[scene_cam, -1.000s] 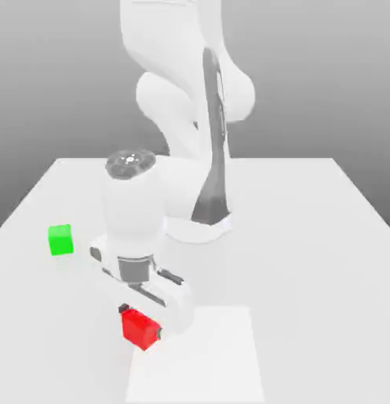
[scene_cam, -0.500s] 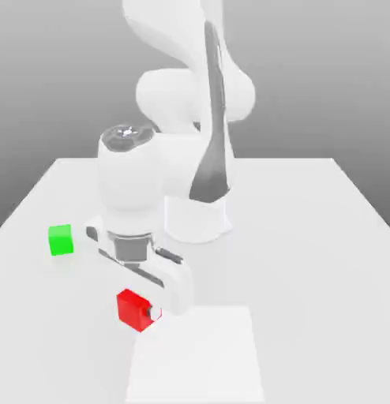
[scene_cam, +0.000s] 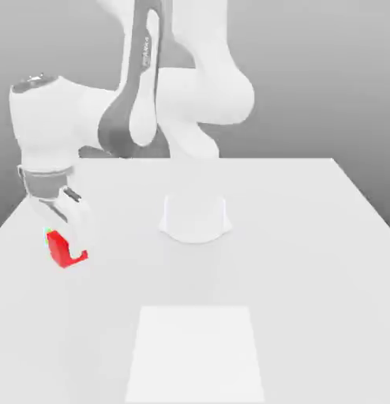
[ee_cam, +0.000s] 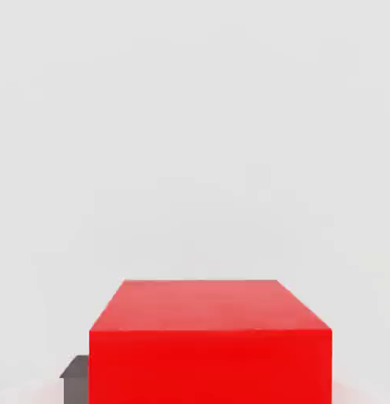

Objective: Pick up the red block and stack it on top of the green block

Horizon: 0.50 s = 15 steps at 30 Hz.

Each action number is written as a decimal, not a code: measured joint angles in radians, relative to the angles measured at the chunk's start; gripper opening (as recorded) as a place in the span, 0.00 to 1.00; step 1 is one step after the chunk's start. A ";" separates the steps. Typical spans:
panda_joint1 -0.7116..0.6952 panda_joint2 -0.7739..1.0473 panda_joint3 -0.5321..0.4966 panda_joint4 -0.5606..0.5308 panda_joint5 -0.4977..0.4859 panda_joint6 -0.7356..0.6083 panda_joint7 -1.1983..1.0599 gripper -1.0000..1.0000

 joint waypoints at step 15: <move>-0.332 -0.071 -0.206 -0.083 -0.198 0.039 -0.128 0.00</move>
